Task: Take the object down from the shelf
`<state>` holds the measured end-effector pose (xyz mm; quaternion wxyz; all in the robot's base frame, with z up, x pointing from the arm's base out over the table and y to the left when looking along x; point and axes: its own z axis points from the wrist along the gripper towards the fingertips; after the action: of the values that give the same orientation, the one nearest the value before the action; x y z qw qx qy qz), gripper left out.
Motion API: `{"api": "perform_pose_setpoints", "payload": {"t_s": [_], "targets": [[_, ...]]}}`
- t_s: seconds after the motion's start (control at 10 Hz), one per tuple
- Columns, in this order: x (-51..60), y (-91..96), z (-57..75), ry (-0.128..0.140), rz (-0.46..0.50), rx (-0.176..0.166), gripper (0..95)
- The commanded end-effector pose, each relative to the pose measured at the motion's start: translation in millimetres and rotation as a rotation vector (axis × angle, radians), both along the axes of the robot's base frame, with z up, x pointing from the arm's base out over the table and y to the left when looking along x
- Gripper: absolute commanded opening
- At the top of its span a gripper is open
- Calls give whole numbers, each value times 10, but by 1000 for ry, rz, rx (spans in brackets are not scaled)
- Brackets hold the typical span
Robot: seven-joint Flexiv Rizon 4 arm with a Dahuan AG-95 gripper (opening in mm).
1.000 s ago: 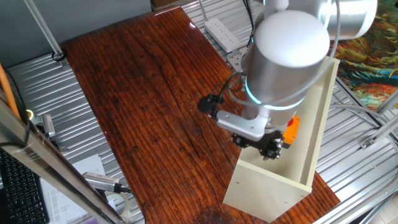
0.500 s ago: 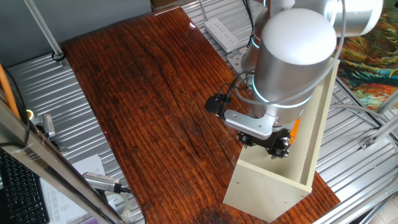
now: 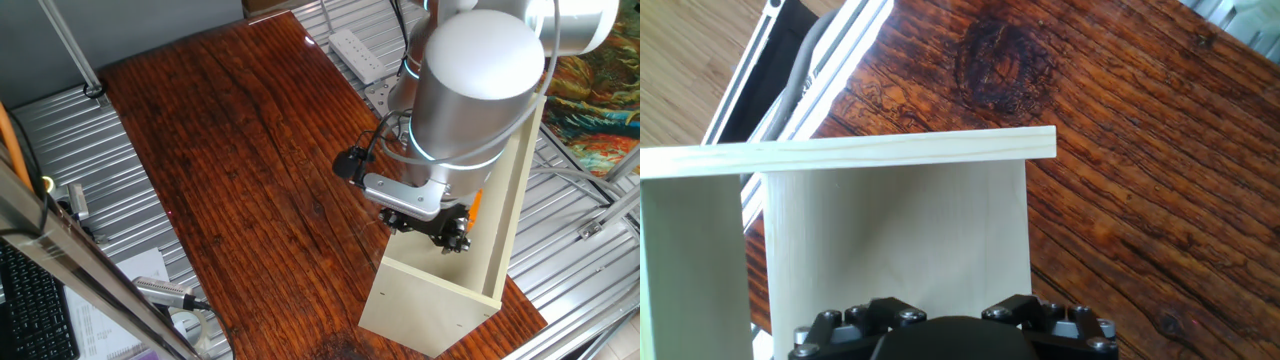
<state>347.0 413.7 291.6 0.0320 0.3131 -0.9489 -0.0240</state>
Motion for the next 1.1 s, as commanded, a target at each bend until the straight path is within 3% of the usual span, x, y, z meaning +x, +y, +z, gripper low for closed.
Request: {"api": "perform_pose_setpoints", "payload": {"t_s": [0.1, 0.9, 1.1], "targets": [[0, 0, 4, 1, -6, 0, 760], [0, 0, 4, -10, -26, 3, 760], [-91, 91, 15, -4, -23, -3, 760]]}}
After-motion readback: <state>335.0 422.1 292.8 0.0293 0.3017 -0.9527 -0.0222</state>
